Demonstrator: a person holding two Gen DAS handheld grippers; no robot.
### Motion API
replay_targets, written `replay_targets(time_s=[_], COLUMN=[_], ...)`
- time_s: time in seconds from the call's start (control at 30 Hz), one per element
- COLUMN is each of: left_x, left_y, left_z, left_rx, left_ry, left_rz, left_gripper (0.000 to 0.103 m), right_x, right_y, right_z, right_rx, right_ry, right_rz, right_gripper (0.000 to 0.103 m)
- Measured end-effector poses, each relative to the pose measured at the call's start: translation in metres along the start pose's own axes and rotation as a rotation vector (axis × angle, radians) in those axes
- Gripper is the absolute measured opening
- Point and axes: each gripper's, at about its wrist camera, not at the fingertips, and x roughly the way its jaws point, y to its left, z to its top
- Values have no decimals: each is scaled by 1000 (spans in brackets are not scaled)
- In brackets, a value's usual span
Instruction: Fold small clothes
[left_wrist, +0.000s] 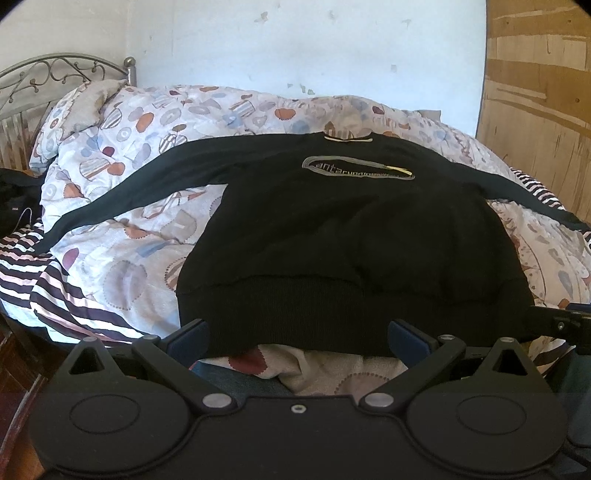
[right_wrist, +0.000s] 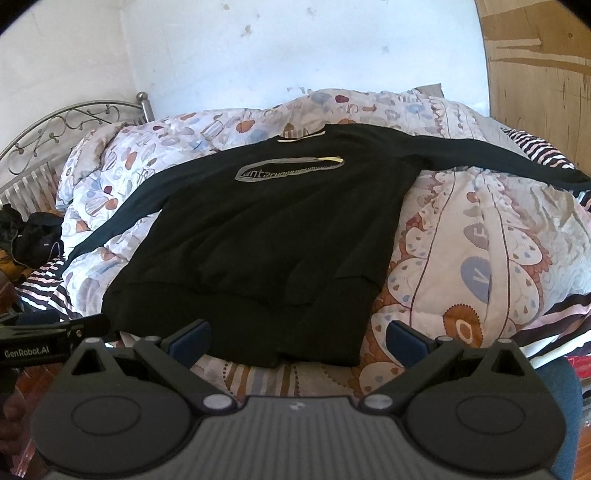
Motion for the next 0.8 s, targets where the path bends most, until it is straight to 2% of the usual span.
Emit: replay_targets(time_s=[0.23,0.5,0.67,0.8], left_x=[9,26,49,73], left_y=[-3,-13,-28,-38], left_z=[10,37,67,84], left_rx=[6,39,53,42], left_ry=[14,1,3,37], left_rz=[0,4,-24,-35], left_gripper=[102,102,102,102], right_x=[7,16,28,43], right_y=[-3,-15,-35,-58], right_z=[5,23,44,67], right_rx=[-2,9,35,64], right_ry=[6,-9,-21,-14], right_rz=[-5,-9,-41,-114], right_gripper=[103,103,103,103])
